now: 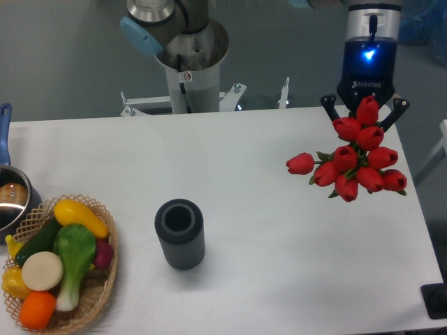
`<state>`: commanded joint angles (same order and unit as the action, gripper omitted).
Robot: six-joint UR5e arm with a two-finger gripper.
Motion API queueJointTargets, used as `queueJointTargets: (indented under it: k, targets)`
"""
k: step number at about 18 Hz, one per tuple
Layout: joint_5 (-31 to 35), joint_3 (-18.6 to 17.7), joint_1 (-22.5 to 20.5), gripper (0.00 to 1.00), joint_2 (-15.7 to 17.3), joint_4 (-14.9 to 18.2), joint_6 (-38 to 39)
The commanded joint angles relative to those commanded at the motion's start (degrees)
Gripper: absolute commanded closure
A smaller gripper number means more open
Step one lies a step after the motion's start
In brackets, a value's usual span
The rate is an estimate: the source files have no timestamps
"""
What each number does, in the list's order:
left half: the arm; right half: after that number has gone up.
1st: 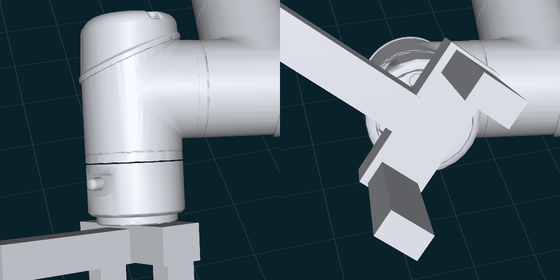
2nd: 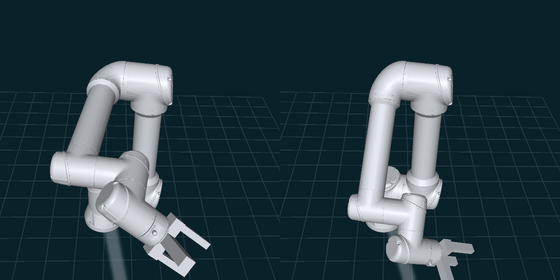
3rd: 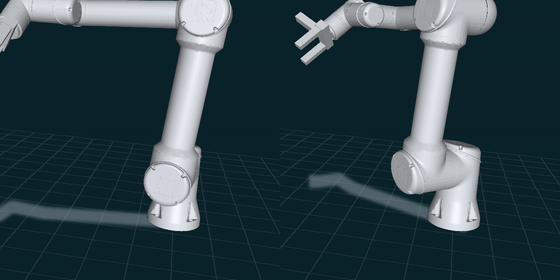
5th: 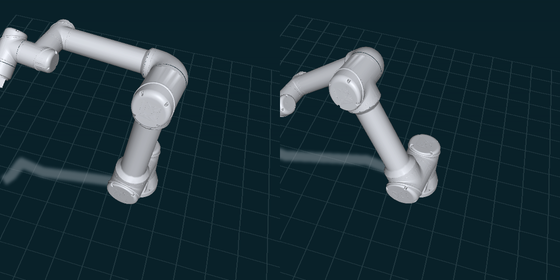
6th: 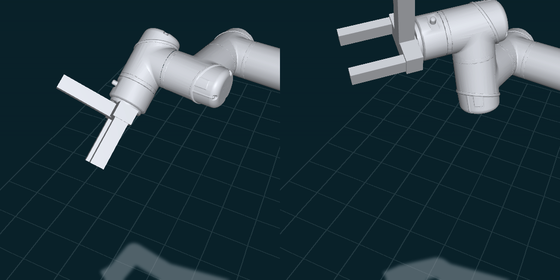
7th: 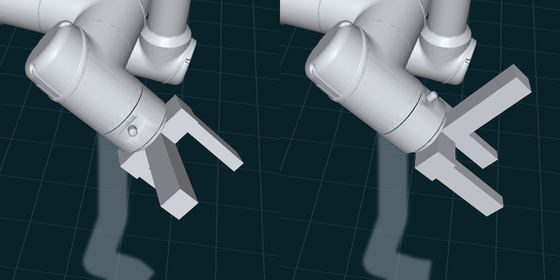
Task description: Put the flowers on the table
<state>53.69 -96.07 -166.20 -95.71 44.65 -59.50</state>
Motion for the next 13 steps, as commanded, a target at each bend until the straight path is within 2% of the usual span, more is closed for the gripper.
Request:
queueJointTargets:
  k: [4, 9, 13]
  targets:
    - [11.85, 0.0, 1.75, 0.78, 0.35, 0.53, -0.09]
    - [16.79, -0.26, 4.21, 0.78, -0.35, 0.62, -0.09]
    - [24.0, -0.18, 10.71, 0.78, -4.82, 0.44, -2.62]
